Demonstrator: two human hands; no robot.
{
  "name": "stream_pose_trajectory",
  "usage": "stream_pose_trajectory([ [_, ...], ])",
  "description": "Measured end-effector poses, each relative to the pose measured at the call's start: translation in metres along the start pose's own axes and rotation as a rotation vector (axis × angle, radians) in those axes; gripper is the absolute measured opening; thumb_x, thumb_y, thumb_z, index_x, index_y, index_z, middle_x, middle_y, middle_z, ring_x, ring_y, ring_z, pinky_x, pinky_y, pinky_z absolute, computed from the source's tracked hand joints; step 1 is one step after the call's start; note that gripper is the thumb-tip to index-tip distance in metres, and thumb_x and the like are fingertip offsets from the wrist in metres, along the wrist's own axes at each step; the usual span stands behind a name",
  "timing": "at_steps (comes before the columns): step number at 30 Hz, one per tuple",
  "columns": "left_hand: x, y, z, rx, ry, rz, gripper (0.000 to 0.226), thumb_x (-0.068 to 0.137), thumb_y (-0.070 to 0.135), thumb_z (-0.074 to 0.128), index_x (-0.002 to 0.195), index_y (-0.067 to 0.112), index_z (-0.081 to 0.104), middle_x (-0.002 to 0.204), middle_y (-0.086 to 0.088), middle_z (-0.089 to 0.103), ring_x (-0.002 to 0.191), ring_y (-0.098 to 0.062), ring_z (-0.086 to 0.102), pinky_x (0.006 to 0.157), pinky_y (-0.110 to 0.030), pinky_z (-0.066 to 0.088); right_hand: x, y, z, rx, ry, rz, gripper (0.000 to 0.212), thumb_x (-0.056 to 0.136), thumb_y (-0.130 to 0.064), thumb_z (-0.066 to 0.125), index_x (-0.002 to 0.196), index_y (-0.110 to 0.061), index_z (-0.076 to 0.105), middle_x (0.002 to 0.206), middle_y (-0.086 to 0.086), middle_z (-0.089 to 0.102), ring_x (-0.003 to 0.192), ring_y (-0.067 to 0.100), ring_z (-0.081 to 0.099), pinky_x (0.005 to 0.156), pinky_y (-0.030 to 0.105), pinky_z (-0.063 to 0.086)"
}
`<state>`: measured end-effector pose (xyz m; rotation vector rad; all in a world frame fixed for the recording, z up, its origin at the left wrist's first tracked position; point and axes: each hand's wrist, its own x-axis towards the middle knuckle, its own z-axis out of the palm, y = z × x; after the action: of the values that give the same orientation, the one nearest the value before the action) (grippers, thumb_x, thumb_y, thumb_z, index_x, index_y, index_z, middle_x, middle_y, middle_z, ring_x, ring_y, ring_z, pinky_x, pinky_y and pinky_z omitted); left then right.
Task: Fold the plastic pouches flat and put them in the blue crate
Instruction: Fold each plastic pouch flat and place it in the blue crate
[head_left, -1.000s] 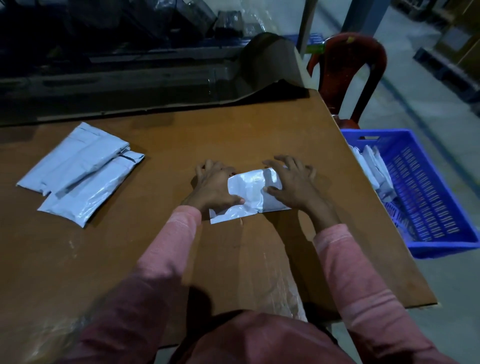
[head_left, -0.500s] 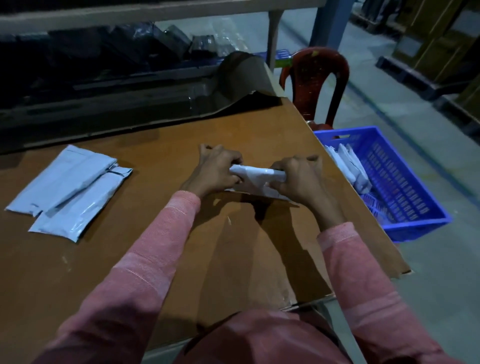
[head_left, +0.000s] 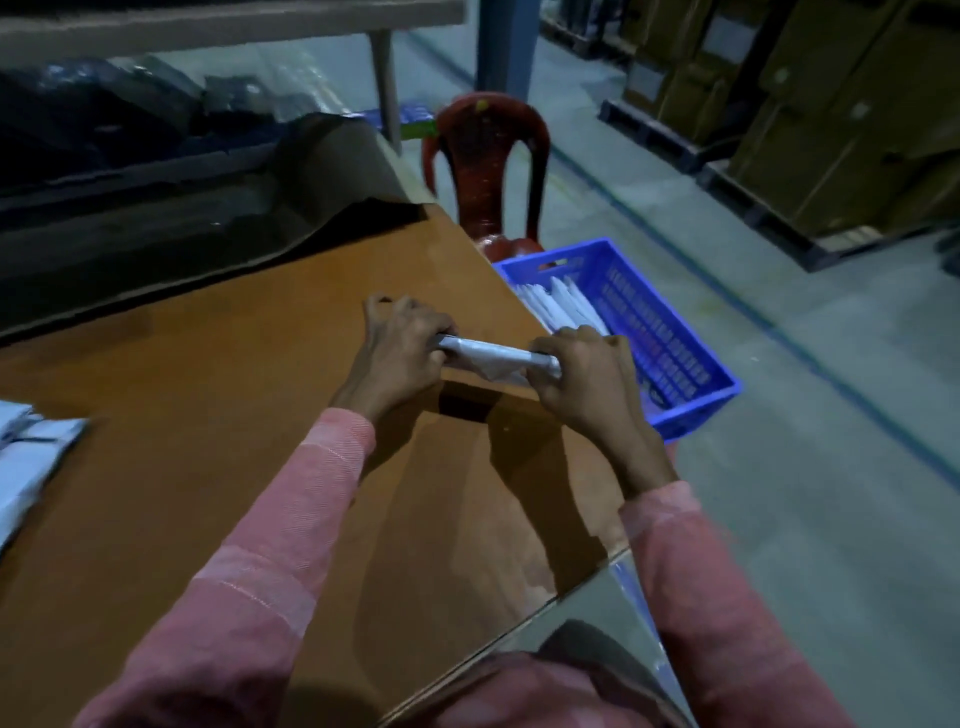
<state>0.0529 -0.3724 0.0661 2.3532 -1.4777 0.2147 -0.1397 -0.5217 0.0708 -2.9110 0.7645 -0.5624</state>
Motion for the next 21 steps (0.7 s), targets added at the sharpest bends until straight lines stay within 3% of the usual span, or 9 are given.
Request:
stream_pose_trajectory([
  [7, 0.064, 0.065, 0.061, -0.064, 0.087, 0.183, 0.028, 0.066, 0.011, 0.072, 0.089, 0.026, 0.07, 0.087, 0.009, 0.066, 0.097, -0.022, 0.054, 0.097, -0.047, 0.025, -0.011, 0.083, 0.003, -0.039, 0.062, 0.122, 0.023, 0.077, -0.038, 0.073, 0.099, -0.032, 0.075, 0.089, -0.007, 0.07, 0.091, 0.021, 0.065, 0.076, 0.039, 0.041],
  [12, 0.118, 0.098, 0.108, -0.078, 0.094, 0.179, 0.029, 0.069, 0.013, 0.075, 0.093, 0.027, 0.074, 0.098, 0.009, 0.068, 0.108, -0.024, 0.056, 0.098, -0.046, 0.026, 0.007, 0.152, 0.02, -0.025, 0.047, 0.127, 0.02, 0.079, -0.036, 0.073, 0.097, -0.029, 0.075, 0.083, -0.007, 0.066, 0.086, 0.022, 0.064, 0.066, 0.034, 0.042],
  [15, 0.155, 0.122, 0.14, -0.057, 0.034, 0.126, 0.041, 0.073, 0.02, 0.081, 0.113, 0.027, 0.073, 0.129, 0.002, 0.065, 0.127, -0.027, 0.049, 0.106, -0.052, 0.03, 0.021, 0.193, 0.033, 0.024, 0.006, 0.19, 0.012, 0.083, -0.031, 0.072, 0.094, -0.025, 0.073, 0.085, -0.006, 0.064, 0.087, 0.023, 0.064, 0.053, 0.031, 0.047],
  [17, 0.178, 0.137, 0.165, -0.036, -0.043, 0.041, 0.072, 0.074, 0.031, 0.083, 0.141, 0.025, 0.057, 0.152, -0.006, 0.049, 0.14, -0.031, 0.038, 0.113, -0.055, 0.028, 0.033, 0.223, 0.048, 0.049, -0.04, 0.26, 0.012, 0.086, -0.03, 0.067, 0.093, -0.022, 0.071, 0.087, -0.003, 0.064, 0.088, 0.026, 0.064, 0.052, 0.034, 0.049],
  [19, 0.198, 0.15, 0.192, -0.065, -0.099, -0.077, 0.088, 0.077, 0.035, 0.082, 0.154, 0.021, 0.04, 0.16, -0.01, 0.036, 0.145, -0.034, 0.03, 0.118, -0.053, 0.024, 0.045, 0.253, 0.064, 0.061, -0.09, 0.326, 0.013, 0.087, -0.03, 0.064, 0.09, -0.018, 0.069, 0.086, 0.0, 0.062, 0.085, 0.03, 0.064, 0.053, 0.035, 0.048],
  [21, 0.212, 0.16, 0.221, -0.093, -0.153, -0.158, 0.084, 0.081, 0.034, 0.078, 0.154, 0.016, 0.04, 0.159, -0.013, 0.037, 0.143, -0.036, 0.031, 0.116, -0.052, 0.026, 0.057, 0.28, 0.079, 0.07, -0.115, 0.387, 0.015, 0.086, -0.029, 0.063, 0.084, -0.015, 0.067, 0.083, 0.004, 0.063, 0.08, 0.035, 0.065, 0.053, 0.037, 0.047],
])
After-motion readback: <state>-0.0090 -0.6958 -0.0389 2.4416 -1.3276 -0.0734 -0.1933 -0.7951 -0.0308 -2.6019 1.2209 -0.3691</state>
